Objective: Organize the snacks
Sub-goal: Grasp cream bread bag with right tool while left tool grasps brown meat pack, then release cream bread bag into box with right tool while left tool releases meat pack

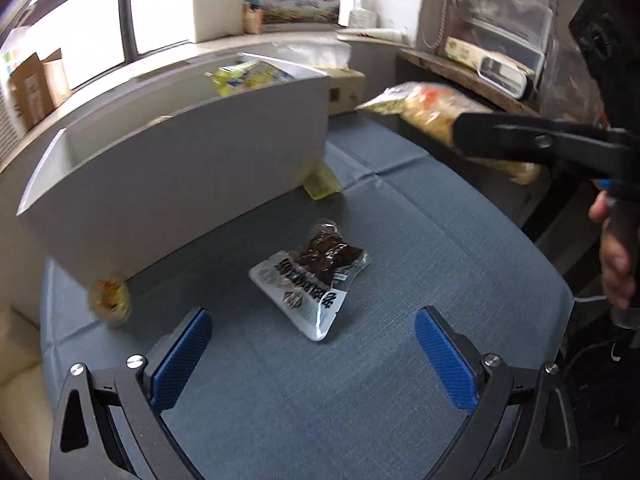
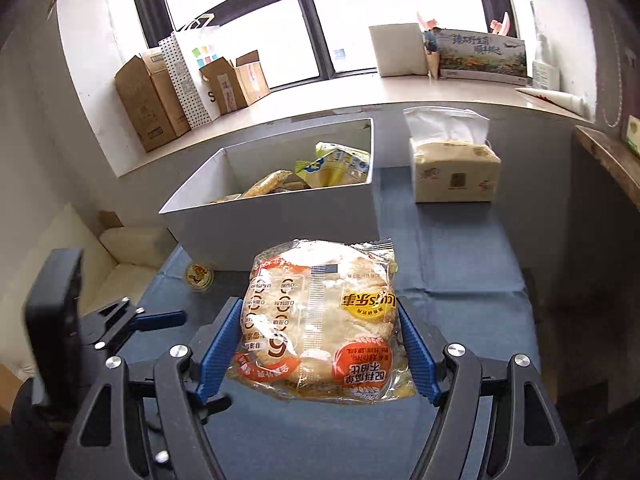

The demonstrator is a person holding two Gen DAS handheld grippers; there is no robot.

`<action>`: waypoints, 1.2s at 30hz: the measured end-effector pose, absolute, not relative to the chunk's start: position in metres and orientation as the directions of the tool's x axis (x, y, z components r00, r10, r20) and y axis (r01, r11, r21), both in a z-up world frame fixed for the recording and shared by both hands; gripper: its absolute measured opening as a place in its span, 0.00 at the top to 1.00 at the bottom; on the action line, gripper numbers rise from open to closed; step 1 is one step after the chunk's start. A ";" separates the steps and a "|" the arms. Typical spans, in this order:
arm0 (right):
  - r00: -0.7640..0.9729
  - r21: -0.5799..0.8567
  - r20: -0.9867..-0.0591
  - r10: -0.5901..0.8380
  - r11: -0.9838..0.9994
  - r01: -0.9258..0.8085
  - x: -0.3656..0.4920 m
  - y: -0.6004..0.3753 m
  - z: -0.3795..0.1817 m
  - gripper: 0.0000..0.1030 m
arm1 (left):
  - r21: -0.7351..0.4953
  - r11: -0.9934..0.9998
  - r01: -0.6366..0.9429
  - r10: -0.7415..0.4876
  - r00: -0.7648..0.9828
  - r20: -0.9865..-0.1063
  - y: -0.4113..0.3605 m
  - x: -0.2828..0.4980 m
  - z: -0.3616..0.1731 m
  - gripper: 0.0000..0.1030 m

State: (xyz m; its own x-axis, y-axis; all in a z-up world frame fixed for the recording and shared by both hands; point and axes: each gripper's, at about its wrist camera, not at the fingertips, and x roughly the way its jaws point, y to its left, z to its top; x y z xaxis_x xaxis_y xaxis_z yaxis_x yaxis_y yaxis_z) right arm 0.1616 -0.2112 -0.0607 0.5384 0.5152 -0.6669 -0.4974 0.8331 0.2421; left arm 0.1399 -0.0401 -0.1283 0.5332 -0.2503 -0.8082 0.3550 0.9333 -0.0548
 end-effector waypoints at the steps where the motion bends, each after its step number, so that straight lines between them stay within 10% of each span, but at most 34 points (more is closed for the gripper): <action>1: 0.540 0.249 -0.667 0.514 0.837 -0.488 0.158 -0.219 -0.061 0.24 | -0.025 0.925 0.380 -0.235 0.519 -0.822 -0.046 0.150 -0.136 0.00; 7: 0.541 0.283 -0.676 0.500 0.854 -0.436 0.162 -0.247 -0.073 0.24 | 0.006 0.880 0.475 -0.224 0.427 -0.876 -0.058 0.201 -0.171 0.01; 12: 0.535 0.294 -0.684 0.495 0.859 -0.419 0.166 -0.252 -0.084 0.24 | -0.056 0.886 0.460 -0.277 0.429 -0.860 -0.047 0.209 -0.162 0.41; 24: 0.507 0.289 -0.695 0.510 0.844 -0.452 0.158 -0.235 -0.092 0.24 | -0.105 0.923 0.371 -0.307 0.541 -0.783 -0.016 0.153 -0.117 0.45; 36: 0.532 0.230 -0.629 0.566 0.790 -0.568 0.174 -0.172 -0.049 0.24 | -0.060 0.996 0.059 -0.084 0.775 -0.627 0.064 0.114 -0.006 0.44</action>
State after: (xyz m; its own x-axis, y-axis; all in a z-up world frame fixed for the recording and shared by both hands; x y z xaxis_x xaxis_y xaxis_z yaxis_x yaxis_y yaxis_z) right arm 0.1743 -0.1722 -0.0493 0.5322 0.5663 -0.6293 -0.5682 0.7900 0.2303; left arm 0.1136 0.0643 -0.0056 0.7748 -0.0837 -0.6267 0.0591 0.9964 -0.0600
